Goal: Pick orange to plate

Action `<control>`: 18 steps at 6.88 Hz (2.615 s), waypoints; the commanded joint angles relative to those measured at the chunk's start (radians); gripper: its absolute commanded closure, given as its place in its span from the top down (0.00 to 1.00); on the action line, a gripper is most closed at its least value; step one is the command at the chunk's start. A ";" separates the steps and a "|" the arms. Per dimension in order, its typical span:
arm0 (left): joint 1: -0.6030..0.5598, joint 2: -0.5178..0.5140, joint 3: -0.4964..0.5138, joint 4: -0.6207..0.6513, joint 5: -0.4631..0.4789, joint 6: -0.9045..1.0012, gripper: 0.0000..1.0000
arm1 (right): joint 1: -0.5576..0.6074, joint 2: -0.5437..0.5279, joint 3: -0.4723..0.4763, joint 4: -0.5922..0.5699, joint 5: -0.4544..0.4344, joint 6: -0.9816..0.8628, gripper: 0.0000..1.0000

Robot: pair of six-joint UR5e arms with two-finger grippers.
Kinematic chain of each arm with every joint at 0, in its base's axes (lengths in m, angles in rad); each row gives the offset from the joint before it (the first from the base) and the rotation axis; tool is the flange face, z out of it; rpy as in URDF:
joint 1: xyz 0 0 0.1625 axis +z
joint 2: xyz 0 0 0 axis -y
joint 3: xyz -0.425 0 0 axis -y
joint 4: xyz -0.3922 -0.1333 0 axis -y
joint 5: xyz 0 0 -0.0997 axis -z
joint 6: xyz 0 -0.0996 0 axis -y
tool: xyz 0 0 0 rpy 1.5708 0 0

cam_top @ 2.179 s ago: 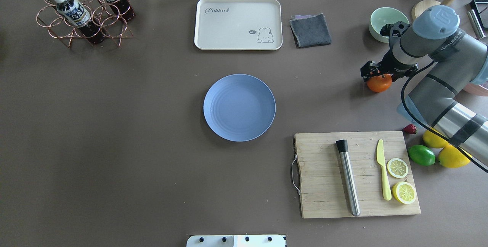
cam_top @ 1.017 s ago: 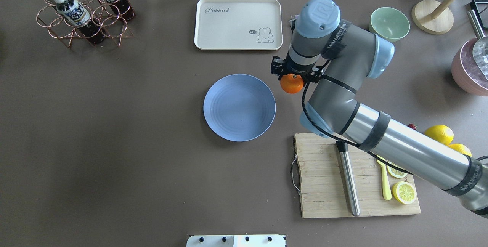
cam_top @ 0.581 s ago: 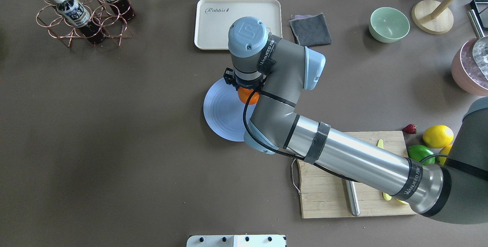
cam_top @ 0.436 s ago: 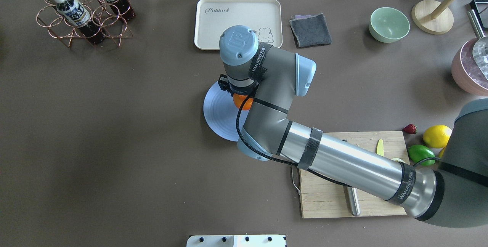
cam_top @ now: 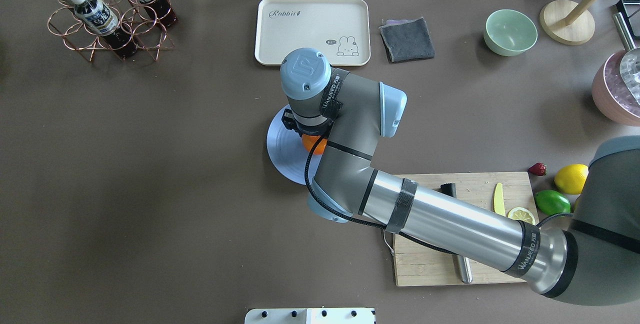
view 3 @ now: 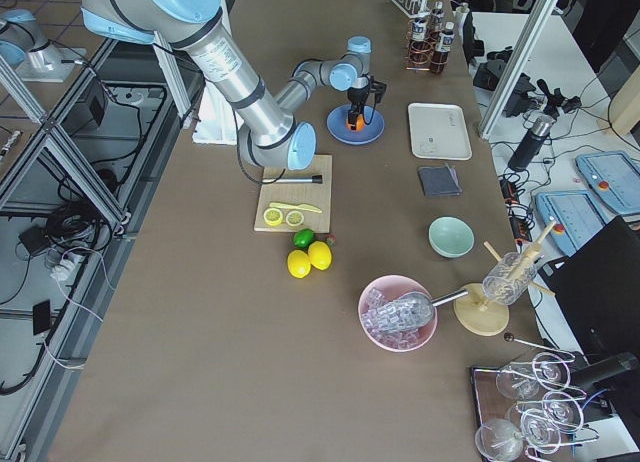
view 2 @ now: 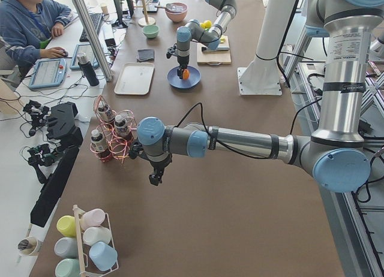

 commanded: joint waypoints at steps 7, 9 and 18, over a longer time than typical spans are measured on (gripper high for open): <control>-0.002 0.050 0.009 0.005 0.012 -0.002 0.98 | 0.423 -0.345 0.269 -0.006 0.261 -0.573 1.00; -0.002 0.064 0.006 0.005 0.012 -0.002 0.98 | 0.633 -0.534 0.297 -0.003 0.353 -0.965 1.00; -0.021 0.069 0.021 0.014 0.013 -0.011 0.98 | 1.050 -1.009 0.293 0.048 0.373 -1.552 1.00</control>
